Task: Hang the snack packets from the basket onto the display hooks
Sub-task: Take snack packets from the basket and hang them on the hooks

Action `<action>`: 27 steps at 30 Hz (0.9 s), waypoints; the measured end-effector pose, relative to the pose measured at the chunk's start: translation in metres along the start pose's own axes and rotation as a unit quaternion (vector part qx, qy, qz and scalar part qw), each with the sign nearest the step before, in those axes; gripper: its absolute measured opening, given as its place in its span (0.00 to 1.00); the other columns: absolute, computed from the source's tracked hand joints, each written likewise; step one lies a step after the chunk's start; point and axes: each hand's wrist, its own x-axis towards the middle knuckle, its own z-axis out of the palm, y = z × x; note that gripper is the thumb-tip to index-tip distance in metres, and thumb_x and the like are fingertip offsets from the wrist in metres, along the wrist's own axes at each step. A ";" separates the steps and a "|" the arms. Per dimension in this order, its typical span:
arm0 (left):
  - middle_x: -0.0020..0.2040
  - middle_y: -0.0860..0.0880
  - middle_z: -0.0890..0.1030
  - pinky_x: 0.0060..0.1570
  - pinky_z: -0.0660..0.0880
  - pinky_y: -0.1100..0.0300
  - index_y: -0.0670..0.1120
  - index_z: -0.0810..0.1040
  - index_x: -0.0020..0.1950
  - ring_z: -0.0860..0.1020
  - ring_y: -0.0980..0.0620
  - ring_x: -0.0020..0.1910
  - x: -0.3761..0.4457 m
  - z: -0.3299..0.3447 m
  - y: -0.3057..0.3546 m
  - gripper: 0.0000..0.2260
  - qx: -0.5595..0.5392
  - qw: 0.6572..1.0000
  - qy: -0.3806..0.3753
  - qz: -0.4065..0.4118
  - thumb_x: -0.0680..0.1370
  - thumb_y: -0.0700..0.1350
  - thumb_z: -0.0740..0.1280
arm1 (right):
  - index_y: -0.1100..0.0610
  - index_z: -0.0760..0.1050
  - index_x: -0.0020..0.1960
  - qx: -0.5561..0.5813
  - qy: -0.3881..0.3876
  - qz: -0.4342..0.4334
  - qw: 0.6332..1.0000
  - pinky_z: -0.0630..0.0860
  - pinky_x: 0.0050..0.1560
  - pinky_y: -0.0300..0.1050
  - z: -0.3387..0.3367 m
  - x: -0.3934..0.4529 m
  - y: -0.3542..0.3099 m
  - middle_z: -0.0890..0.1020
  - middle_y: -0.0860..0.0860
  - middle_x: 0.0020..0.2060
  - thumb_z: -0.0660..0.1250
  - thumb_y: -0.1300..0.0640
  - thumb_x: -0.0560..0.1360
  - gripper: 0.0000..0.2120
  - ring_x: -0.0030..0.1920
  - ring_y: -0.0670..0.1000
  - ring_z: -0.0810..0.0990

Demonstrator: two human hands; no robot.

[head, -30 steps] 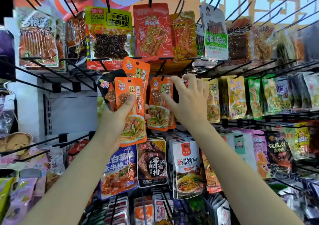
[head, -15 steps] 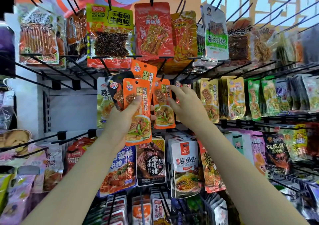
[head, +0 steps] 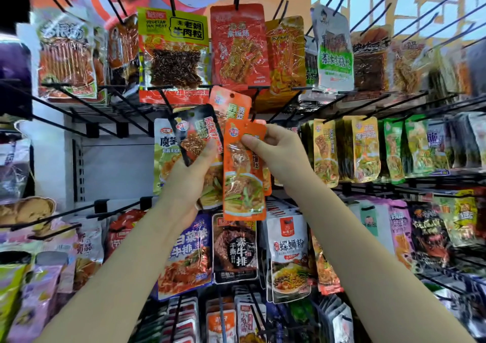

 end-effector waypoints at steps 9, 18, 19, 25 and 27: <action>0.42 0.50 0.87 0.35 0.82 0.58 0.47 0.76 0.55 0.87 0.48 0.41 0.010 -0.022 -0.003 0.05 -0.010 0.998 0.044 0.034 0.82 0.47 0.67 | 0.59 0.80 0.51 -0.046 0.081 0.069 0.993 0.81 0.53 0.59 -0.002 0.037 0.004 0.86 0.57 0.47 0.63 0.50 0.83 0.14 0.48 0.59 0.84; 0.58 0.39 0.84 0.51 0.82 0.41 0.41 0.74 0.70 0.85 0.39 0.52 0.011 -0.029 -0.005 0.24 -0.035 0.999 -0.037 0.006 0.76 0.46 0.73 | 0.55 0.71 0.53 -0.153 0.180 -0.049 0.970 0.71 0.41 0.43 0.000 0.037 0.009 0.74 0.51 0.41 0.70 0.57 0.78 0.09 0.41 0.50 0.75; 0.59 0.39 0.84 0.52 0.81 0.40 0.42 0.73 0.70 0.85 0.38 0.52 0.010 -0.028 -0.005 0.27 -0.037 0.998 -0.041 0.007 0.74 0.47 0.75 | 0.55 0.71 0.52 -0.165 0.207 -0.097 0.959 0.69 0.40 0.41 0.001 0.032 0.003 0.74 0.50 0.40 0.70 0.58 0.78 0.07 0.41 0.50 0.74; 0.52 0.45 0.87 0.51 0.81 0.43 0.47 0.83 0.56 0.86 0.42 0.51 0.009 -0.014 -0.005 0.20 -0.005 0.998 -0.059 0.016 0.65 0.45 0.77 | 0.54 0.79 0.46 -0.053 0.015 0.003 0.998 0.71 0.31 0.41 0.016 0.011 -0.020 0.81 0.49 0.32 0.69 0.43 0.78 0.14 0.31 0.47 0.78; 0.52 0.44 0.87 0.49 0.83 0.46 0.45 0.82 0.59 0.86 0.42 0.51 0.008 -0.012 -0.003 0.19 0.015 0.995 -0.097 -0.006 0.68 0.44 0.75 | 0.55 0.78 0.42 0.000 0.001 0.012 1.000 0.70 0.28 0.38 0.016 0.008 -0.021 0.79 0.48 0.30 0.69 0.47 0.79 0.13 0.29 0.47 0.76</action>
